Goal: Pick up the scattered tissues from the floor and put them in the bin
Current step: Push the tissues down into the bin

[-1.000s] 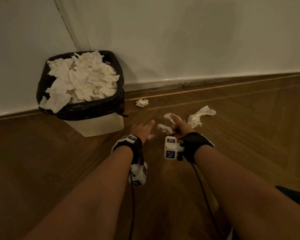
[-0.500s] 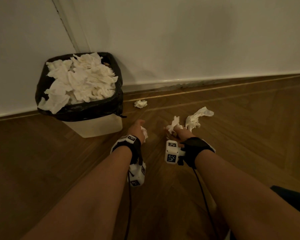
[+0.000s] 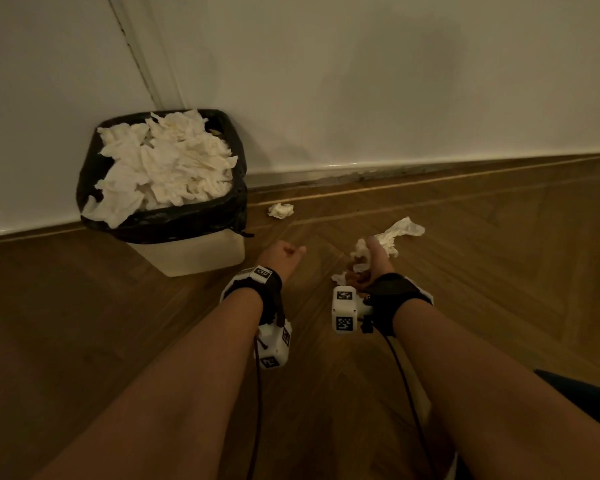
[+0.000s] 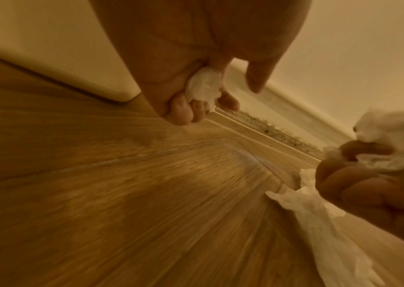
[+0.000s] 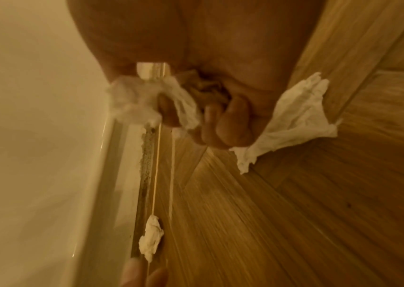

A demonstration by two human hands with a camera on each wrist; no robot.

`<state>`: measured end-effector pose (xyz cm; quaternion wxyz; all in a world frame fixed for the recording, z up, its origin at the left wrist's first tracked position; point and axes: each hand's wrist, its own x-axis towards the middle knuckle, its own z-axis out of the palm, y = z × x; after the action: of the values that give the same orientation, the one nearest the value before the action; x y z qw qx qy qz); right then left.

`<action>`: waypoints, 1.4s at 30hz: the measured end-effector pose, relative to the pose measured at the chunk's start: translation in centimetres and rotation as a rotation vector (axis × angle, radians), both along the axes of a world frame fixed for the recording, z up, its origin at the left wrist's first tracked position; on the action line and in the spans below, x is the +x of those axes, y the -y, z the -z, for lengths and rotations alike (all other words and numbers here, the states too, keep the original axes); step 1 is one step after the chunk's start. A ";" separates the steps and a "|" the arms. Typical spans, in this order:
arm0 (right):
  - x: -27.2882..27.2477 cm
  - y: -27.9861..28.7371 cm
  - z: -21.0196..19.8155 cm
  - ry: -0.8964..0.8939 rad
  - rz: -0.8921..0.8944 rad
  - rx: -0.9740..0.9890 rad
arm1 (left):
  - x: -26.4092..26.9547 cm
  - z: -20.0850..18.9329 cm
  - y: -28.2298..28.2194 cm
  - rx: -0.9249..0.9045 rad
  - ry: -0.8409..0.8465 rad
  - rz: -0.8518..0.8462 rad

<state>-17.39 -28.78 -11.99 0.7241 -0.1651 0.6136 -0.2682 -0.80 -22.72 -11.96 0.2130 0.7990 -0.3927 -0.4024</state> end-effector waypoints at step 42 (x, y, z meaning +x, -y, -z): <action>17.1 -5.5 -20.3 -0.123 -0.485 -0.769 | 14.6 -20.0 -9.2 -0.528 0.145 -0.370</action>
<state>-0.26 -23.26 8.28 0.6142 -0.5764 0.4551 -0.2886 13.78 -13.48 8.03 0.4537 0.8007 -0.3456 -0.1831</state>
